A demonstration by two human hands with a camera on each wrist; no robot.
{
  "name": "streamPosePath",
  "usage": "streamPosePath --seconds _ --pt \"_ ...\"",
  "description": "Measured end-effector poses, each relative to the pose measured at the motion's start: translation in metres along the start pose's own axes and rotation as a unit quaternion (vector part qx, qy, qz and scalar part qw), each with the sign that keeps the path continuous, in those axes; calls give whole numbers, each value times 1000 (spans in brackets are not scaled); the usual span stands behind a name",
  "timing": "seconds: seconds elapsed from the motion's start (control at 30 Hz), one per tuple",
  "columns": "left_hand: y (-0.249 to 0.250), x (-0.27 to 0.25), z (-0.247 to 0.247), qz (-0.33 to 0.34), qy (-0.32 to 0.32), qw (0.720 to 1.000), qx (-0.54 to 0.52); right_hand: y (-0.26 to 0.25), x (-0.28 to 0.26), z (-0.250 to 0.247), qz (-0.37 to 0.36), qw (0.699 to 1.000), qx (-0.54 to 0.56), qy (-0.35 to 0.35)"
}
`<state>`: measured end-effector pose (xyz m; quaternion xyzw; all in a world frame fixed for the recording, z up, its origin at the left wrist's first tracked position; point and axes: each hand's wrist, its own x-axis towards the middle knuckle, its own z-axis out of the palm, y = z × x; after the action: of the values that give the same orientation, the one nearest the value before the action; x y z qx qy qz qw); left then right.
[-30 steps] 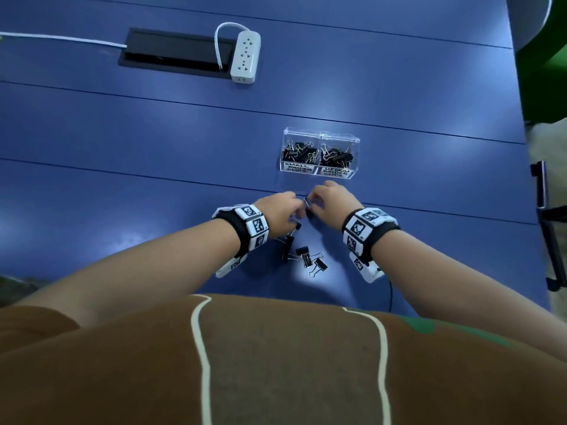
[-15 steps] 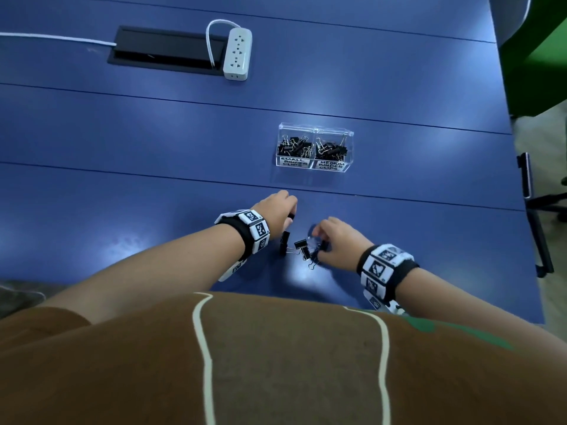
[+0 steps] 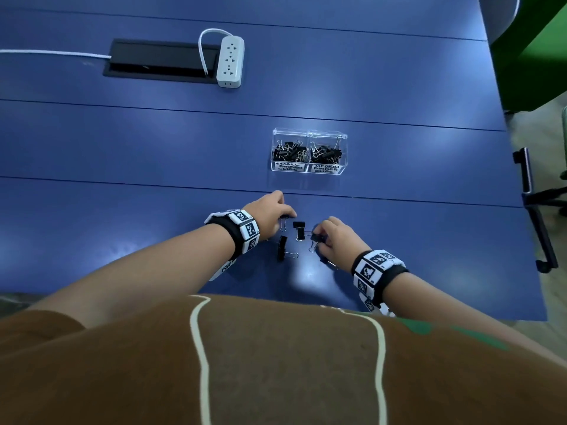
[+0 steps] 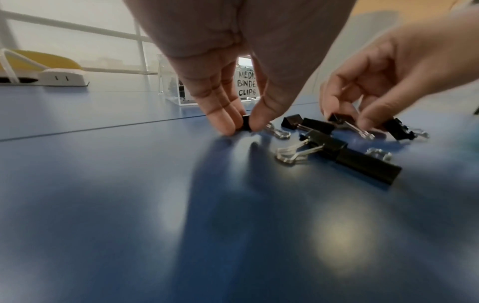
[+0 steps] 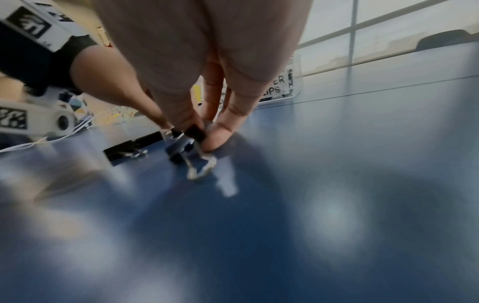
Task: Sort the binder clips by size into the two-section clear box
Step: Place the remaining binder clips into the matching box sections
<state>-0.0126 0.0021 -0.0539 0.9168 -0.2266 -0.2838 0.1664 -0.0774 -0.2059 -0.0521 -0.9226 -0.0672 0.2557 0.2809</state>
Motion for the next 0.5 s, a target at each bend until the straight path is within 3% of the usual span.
streamPosePath --seconds 0.27,0.5 --pt "-6 1 -3 -17 14 999 32 -5 33 -43 22 999 26 40" --pt "1 4 -20 -52 47 996 -49 -12 32 -41 -64 994 -55 -76"
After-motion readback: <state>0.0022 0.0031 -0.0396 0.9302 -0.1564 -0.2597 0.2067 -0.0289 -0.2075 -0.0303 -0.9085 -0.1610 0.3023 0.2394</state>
